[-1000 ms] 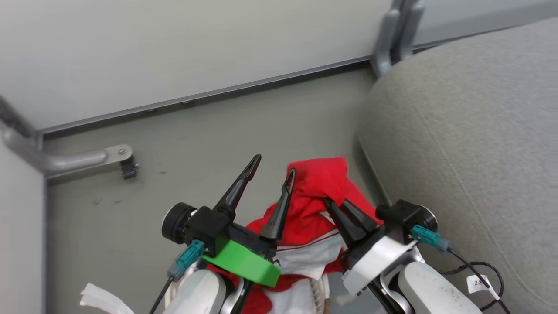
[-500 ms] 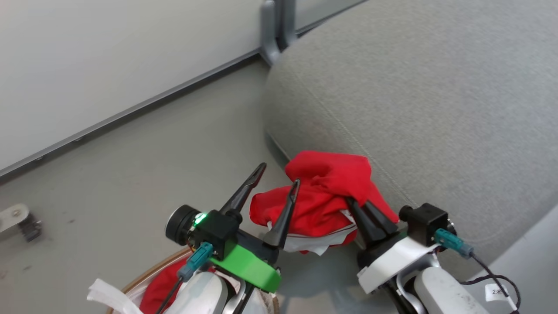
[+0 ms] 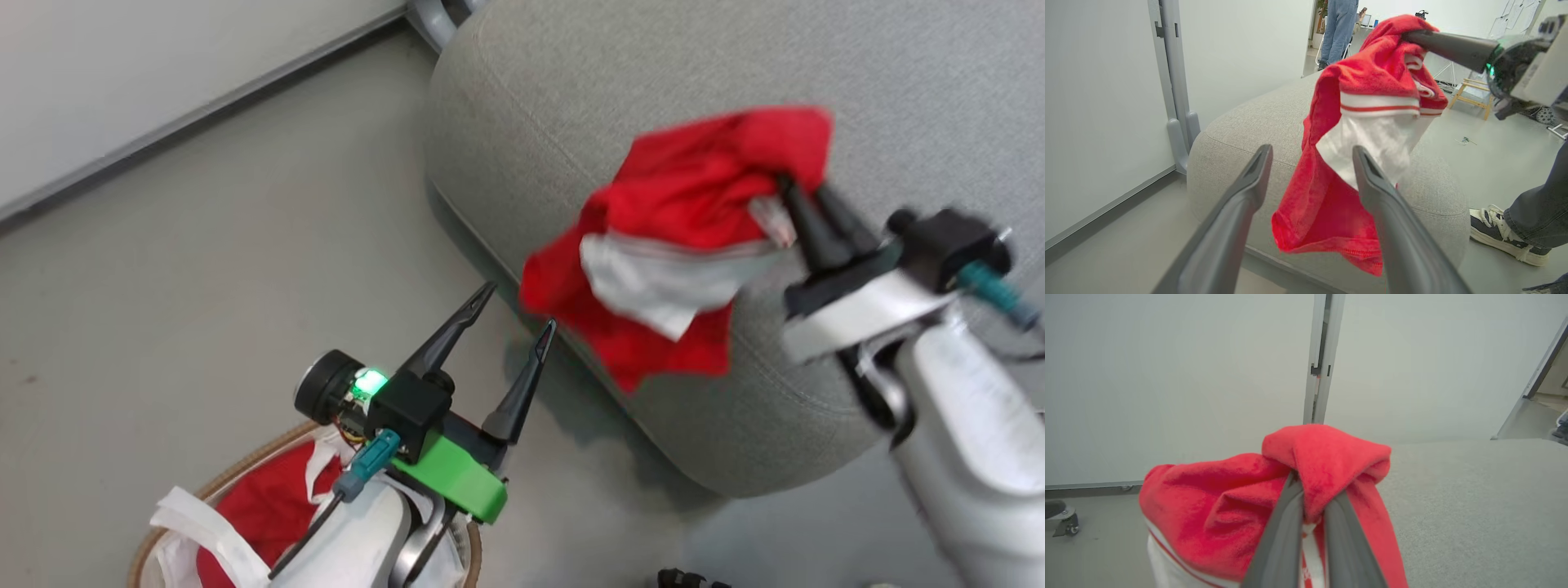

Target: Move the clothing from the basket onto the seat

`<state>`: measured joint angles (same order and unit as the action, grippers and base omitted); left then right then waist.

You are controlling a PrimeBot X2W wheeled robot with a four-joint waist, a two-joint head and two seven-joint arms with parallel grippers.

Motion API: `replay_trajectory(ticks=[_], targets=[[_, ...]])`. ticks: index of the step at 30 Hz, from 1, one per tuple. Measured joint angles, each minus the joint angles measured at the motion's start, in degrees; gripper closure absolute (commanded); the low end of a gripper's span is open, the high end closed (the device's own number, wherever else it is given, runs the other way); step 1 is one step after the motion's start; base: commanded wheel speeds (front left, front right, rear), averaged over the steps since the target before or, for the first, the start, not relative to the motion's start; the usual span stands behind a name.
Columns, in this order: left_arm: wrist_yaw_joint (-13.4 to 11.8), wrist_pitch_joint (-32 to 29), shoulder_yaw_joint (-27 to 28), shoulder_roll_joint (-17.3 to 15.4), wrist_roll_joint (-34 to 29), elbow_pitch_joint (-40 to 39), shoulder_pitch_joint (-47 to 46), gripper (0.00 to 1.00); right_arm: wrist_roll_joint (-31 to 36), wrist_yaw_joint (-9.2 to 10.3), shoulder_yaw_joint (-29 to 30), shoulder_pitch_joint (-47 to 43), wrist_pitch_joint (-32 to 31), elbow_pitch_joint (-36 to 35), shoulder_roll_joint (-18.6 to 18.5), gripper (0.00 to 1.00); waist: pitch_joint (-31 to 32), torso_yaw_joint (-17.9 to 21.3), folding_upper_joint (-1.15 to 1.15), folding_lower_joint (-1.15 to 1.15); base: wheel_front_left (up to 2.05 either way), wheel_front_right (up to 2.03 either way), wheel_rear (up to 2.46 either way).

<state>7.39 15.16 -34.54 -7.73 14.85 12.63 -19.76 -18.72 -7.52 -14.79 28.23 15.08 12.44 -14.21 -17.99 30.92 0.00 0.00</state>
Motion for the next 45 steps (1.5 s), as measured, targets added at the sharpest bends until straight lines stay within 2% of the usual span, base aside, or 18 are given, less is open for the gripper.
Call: replay_trajectory(ticks=[4, 9, 18, 23, 31, 32, 33, 39, 45], targets=[[0.0, 0.0, -0.6, -1.3, -0.7, 0.9, -1.8, 0.0, 1.4, -0.01, 2.2, 7.6, 0.0, 2.5, -4.2, 1.0, -3.1, -0.8, 0.0, 0.0, 0.0, 0.0, 0.0], [0.0, 0.0, -1.5, -1.6, -1.3, 1.0, -4.7, 0.0, 1.9, 0.0, 4.7, 15.3, 0.0, 9.6, -9.3, 1.0, -6.8, -3.3, 0.0, 0.0, 0.0, 0.0, 0.0], [0.0, 0.0, -2.2, -0.8, -1.9, 0.7, -8.0, 0.0, 4.4, -0.01, 13.3, 25.1, 0.0, 20.0, -13.5, 1.0, -11.5, -10.0, 0.0, 0.0, 0.0, 0.0, 0.0], [0.0, 0.0, -1.9, -0.7, -2.4, 0.5, -8.2, 0.0, 9.2, -0.01, 20.7, 28.6, 0.0, 19.9, -12.7, 1.0, -14.2, -13.3, 0.0, -0.01, 0.0, 0.0, 0.0], [0.0, 0.0, -1.2, -0.2, -2.9, 0.5, -8.2, 0.0, 15.3, -0.01, 25.2, 28.5, 0.0, 27.3, -9.9, 1.0, -16.9, -16.9, 0.0, -0.01, 0.0, 0.0, 0.0], [0.0, 0.0, -1.1, -0.1, -2.9, 0.6, -8.2, 0.0, 16.2, -0.01, 25.8, 27.5, 0.0, 28.9, -9.6, 0.38, -17.1, -17.2, 0.0, -0.01, 0.0, 0.0, 0.0], [0.0, 0.0, -1.1, 0.0, -2.9, 0.7, -8.2, 0.0, 16.3, -0.01, 27.0, 26.3, 0.0, 30.0, -9.0, 0.0, -17.1, -17.4, 0.0, -0.01, 0.0, 0.0, 0.0], [0.0, 0.0, 0.1, 0.5, -2.8, 1.0, -8.0, 0.0, 16.9, -0.01, 31.2, 19.8, 0.0, 29.6, -5.9, 0.0, -15.6, -17.4, 0.0, -0.01, 0.0, 0.0, 0.0], [0.0, 0.0, 3.6, 0.9, -2.8, 1.3, -5.5, 0.0, 17.0, -0.01, 31.9, 11.7, 0.0, 26.4, -2.9, 0.0, -12.5, -16.6, 0.0, -0.01, 0.0, 0.0, 0.0]])
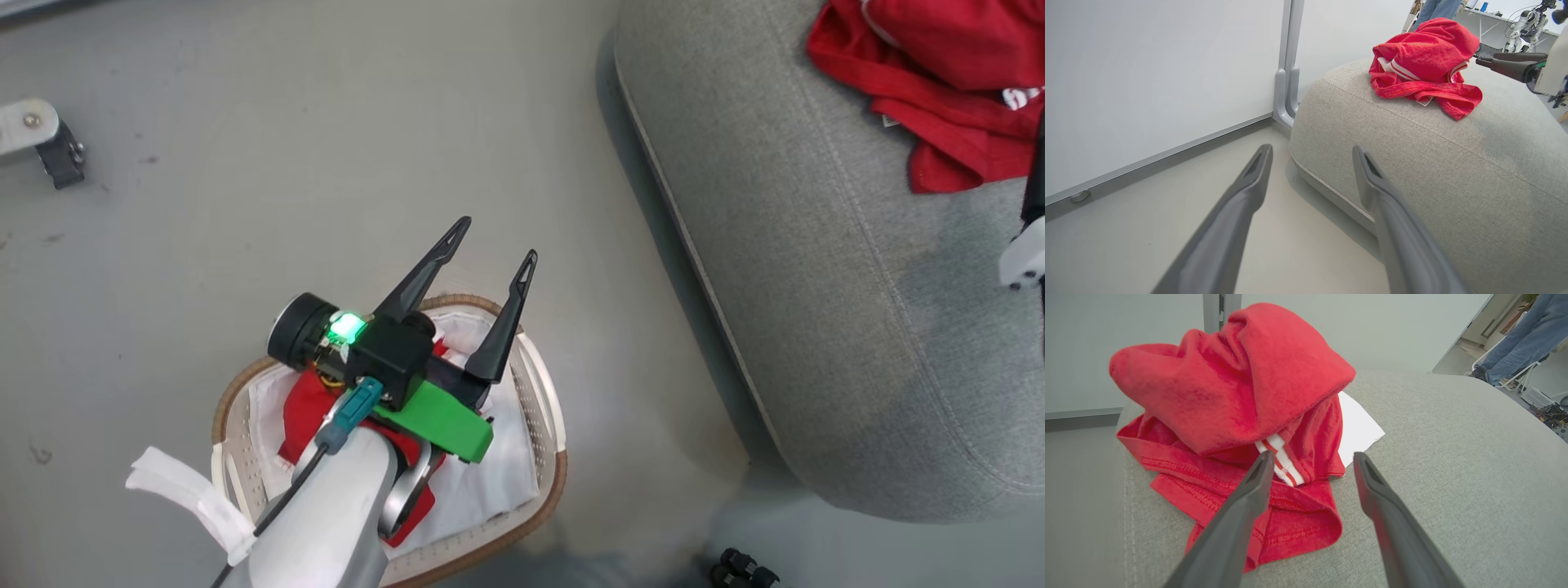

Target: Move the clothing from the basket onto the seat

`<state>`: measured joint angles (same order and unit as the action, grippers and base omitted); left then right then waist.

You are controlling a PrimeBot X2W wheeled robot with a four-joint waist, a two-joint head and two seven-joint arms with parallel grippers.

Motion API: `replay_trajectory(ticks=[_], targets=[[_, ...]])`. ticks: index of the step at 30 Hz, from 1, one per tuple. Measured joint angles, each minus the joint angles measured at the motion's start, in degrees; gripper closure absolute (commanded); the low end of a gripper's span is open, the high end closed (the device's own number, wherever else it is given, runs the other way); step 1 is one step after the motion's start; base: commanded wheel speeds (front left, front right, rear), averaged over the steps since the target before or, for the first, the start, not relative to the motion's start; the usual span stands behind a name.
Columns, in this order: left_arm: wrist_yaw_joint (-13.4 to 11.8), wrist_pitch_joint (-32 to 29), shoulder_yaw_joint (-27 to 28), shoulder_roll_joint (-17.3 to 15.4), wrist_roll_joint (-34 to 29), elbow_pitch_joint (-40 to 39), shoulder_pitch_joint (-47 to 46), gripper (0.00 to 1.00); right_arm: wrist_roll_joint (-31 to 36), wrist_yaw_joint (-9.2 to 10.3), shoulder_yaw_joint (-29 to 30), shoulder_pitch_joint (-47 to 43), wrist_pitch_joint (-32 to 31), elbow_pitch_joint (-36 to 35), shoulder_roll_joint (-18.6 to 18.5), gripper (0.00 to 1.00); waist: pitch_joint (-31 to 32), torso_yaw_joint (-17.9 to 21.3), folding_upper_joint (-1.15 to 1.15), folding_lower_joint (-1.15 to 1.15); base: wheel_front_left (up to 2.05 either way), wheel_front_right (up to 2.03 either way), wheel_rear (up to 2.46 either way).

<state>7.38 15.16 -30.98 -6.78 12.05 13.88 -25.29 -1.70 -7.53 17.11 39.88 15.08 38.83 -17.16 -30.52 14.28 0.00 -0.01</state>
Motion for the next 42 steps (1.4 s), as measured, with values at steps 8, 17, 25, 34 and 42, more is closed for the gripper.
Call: replay_trajectory(ticks=[8, 17, 25, 34, 42], targets=[[0.0, 0.0, 7.3, 2.0, -1.1, 1.0, 3.8, 0.0, -5.4, 0.0, -4.6, -8.2, 0.0, -7.5, 3.1, 0.0, 5.3, 0.4, 0.0, 0.0, 0.0, 0.0, 0.0], [0.0, 0.0, 15.2, 3.6, -2.4, 1.4, 8.1, 0.0, -9.7, 0.0, -13.9, -13.9, 0.0, -13.8, 6.8, 0.0, 10.4, -2.2, 0.0, 0.01, 0.0, 0.0, 0.0], [-0.8, 0.0, 20.1, 3.9, -1.8, 2.5, 11.6, 0.0, -9.9, 0.0, -18.8, -18.3, 0.0, -17.8, 8.3, 0.0, 14.0, -6.7, 0.0, 0.01, 0.0, 0.0, 0.0], [-1.9, 0.0, 23.3, 3.9, -0.7, 4.5, 16.8, 0.0, -9.3, 0.0, -19.5, -23.6, 0.0, -19.3, 10.4, 0.0, 19.2, -10.0, 0.0, 0.01, 0.0, 0.0, 0.0], [-2.0, 0.0, 24.8, 3.9, -0.7, 4.7, 21.5, 0.0, -9.7, 0.0, -18.7, -28.2, 0.0, -18.6, 11.1, 0.0, 23.8, -11.3, 0.0, 0.01, 0.0, 0.0, 0.0]])
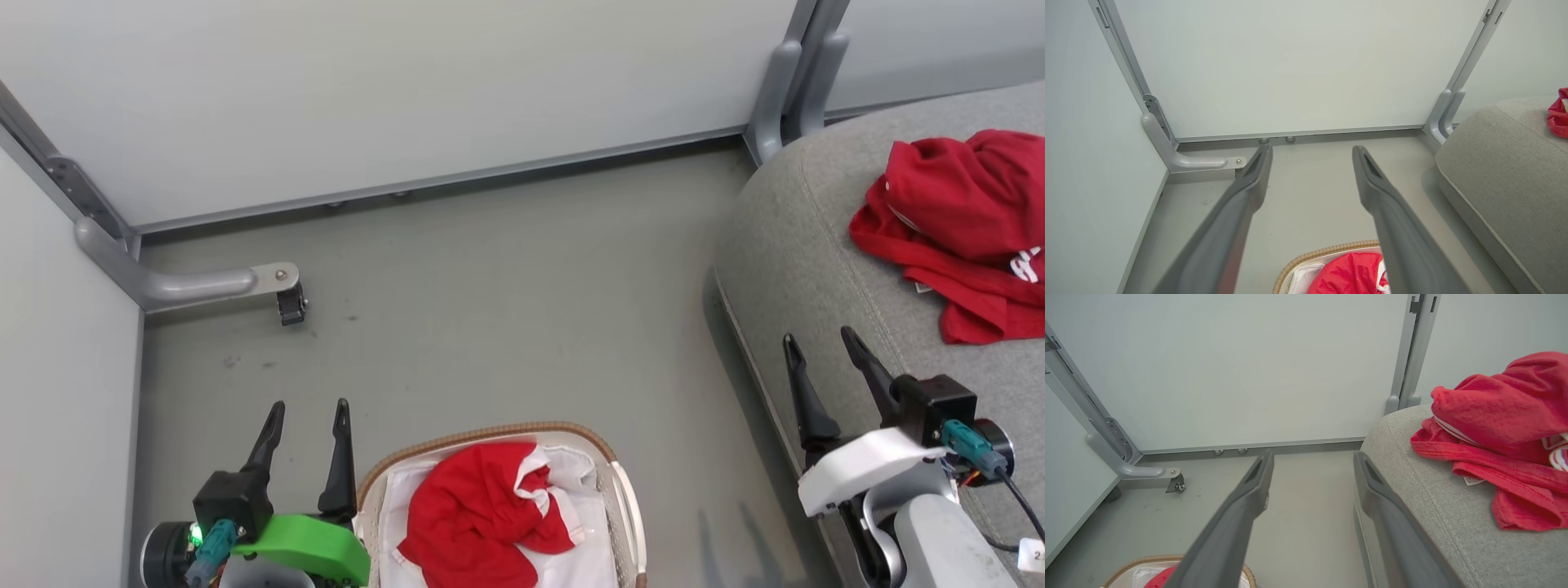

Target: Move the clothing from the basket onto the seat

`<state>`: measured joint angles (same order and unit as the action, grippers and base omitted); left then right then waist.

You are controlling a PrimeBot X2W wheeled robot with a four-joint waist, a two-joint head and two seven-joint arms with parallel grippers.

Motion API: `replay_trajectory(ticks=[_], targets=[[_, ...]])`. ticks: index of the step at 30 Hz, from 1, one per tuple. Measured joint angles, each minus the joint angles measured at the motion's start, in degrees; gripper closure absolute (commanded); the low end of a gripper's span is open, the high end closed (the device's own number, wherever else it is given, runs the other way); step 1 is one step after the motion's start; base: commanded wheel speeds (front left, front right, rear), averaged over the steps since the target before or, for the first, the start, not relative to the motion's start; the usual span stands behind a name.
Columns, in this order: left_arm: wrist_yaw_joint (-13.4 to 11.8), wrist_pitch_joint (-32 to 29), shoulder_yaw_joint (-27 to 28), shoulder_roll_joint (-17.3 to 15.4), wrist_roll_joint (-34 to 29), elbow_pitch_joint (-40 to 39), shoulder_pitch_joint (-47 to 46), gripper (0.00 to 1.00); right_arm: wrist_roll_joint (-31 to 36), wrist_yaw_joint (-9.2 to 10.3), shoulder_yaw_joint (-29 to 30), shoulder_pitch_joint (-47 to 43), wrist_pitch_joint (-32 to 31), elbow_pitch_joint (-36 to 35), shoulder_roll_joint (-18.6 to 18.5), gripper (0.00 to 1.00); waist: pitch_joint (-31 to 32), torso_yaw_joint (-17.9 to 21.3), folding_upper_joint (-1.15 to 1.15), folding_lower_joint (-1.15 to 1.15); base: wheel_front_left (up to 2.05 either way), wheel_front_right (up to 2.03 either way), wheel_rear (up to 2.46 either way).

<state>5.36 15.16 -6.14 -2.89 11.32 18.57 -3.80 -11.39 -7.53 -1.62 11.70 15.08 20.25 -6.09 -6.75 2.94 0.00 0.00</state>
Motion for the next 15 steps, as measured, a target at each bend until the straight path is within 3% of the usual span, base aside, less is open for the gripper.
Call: replay_trajectory(ticks=[9, 15], targets=[[0.0, 0.0, -0.3, 0.0, 1.2, -0.6, 2.7, 0.0, 0.3, 0.0, 0.6, -3.8, 0.0, 0.2, 0.4, 0.0, 3.1, -0.7, 0.0, 0.0, 0.0, 0.0, 0.0], [0.0, 0.0, -1.6, 0.0, 1.6, -0.2, 2.8, 0.0, 0.4, 0.0, 0.0, -3.6, 0.0, -0.2, 0.4, 0.0, 2.0, -0.5, 0.0, 0.0, 0.0, 0.0, 0.0]])
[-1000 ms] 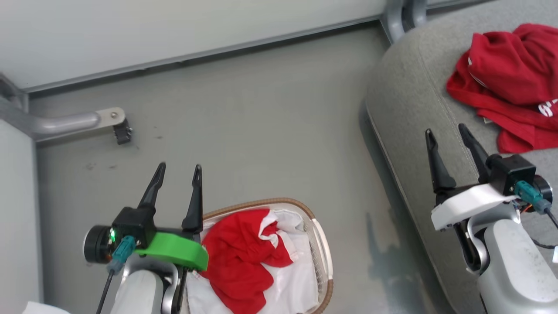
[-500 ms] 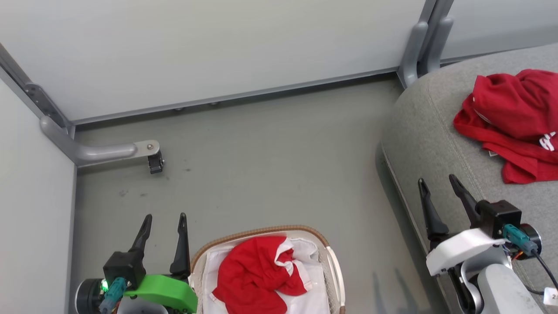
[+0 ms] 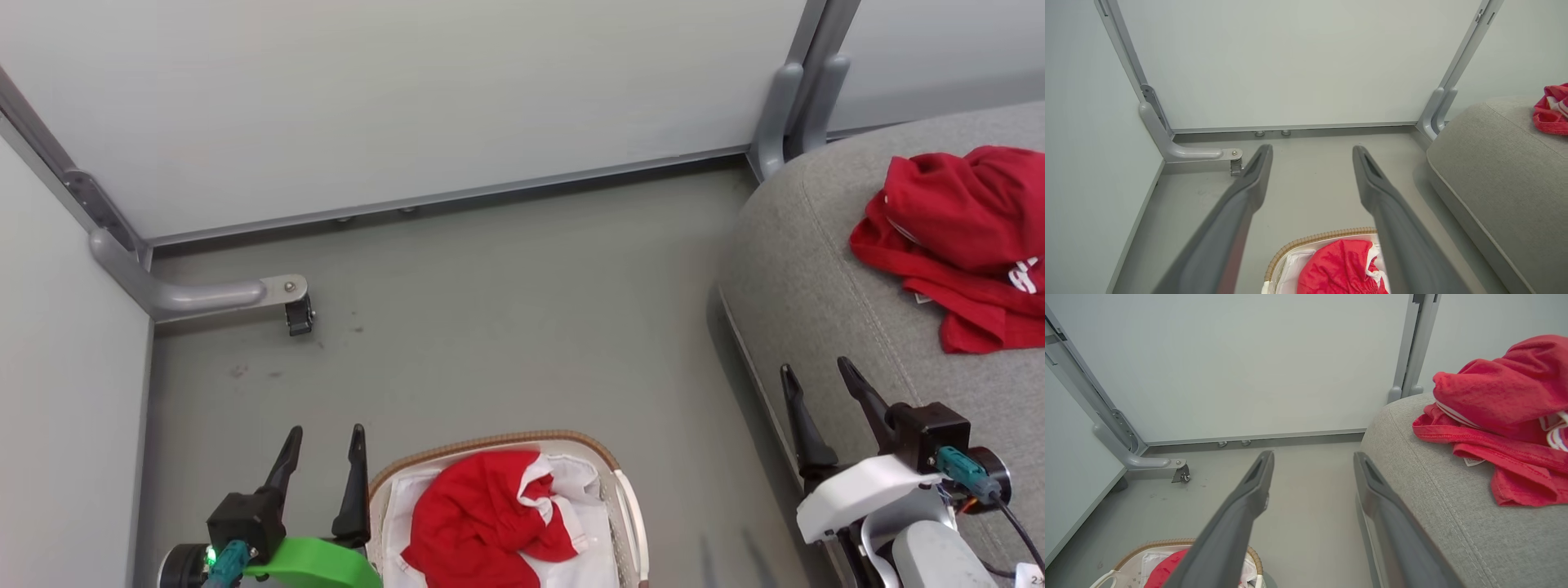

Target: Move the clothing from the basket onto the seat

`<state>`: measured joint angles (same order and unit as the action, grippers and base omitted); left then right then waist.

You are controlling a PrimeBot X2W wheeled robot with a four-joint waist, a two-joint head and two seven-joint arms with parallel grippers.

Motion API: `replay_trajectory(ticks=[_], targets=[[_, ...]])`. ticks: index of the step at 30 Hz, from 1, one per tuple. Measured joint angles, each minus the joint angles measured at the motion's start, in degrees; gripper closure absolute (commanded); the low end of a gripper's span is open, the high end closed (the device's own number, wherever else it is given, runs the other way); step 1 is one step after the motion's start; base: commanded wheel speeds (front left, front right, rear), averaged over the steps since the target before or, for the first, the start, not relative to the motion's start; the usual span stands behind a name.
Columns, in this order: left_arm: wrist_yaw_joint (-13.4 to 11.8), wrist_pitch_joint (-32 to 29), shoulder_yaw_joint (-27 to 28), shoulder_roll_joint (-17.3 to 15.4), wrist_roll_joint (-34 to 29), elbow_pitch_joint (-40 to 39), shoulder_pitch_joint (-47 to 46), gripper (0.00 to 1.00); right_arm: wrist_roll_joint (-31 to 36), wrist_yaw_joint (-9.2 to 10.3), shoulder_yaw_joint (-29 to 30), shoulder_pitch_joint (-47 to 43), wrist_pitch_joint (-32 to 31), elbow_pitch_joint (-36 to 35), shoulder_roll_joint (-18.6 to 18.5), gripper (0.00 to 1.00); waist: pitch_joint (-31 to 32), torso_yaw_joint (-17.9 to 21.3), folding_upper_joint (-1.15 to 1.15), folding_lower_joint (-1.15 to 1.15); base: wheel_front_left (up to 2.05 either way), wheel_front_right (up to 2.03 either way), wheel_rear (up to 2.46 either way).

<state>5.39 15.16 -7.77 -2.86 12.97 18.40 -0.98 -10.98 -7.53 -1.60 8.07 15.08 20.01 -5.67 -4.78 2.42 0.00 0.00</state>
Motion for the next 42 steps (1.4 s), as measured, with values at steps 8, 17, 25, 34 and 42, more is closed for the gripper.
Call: replay_trajectory(ticks=[8, 17, 25, 34, 42], targets=[[0.3, 0.0, -3.3, 0.0, 0.5, 4.0, -4.4, 0.0, -2.2, 0.0, -0.4, 4.4, 0.0, -1.4, 0.4, 0.0, -5.0, 0.9, 0.0, 0.0, 0.0, 0.0, 0.0], [1.2, 0.0, -7.4, 0.1, 0.5, 15.1, -12.1, 0.0, -2.6, 0.0, -1.9, 9.1, 0.0, -3.1, 1.0, 0.0, -12.9, 3.4, 0.0, 0.0, 0.0, 0.0, 0.0], [1.4, 0.0, -9.9, 0.1, -1.2, 27.7, -20.5, 0.0, -2.9, 0.0, -2.0, 11.5, 0.0, -3.6, 1.1, 0.0, -20.1, 5.7, 0.0, 0.0, 0.0, 0.0, 0.0], [0.1, 0.0, -12.1, 0.1, -4.3, 39.7, -28.4, 0.0, -3.6, 0.0, -3.5, 14.4, 0.0, -4.0, 1.8, 0.0, -28.0, 8.4, 0.0, -0.01, 0.0, 0.0, 0.0], [-4.0, 0.0, -14.1, -1.5, -7.5, 47.3, -34.3, 0.0, -3.8, 0.0, -4.0, 16.3, 0.0, -4.6, 2.3, 0.0, -33.6, 10.2, 0.0, -0.01, 0.0, 0.0, 0.0]])
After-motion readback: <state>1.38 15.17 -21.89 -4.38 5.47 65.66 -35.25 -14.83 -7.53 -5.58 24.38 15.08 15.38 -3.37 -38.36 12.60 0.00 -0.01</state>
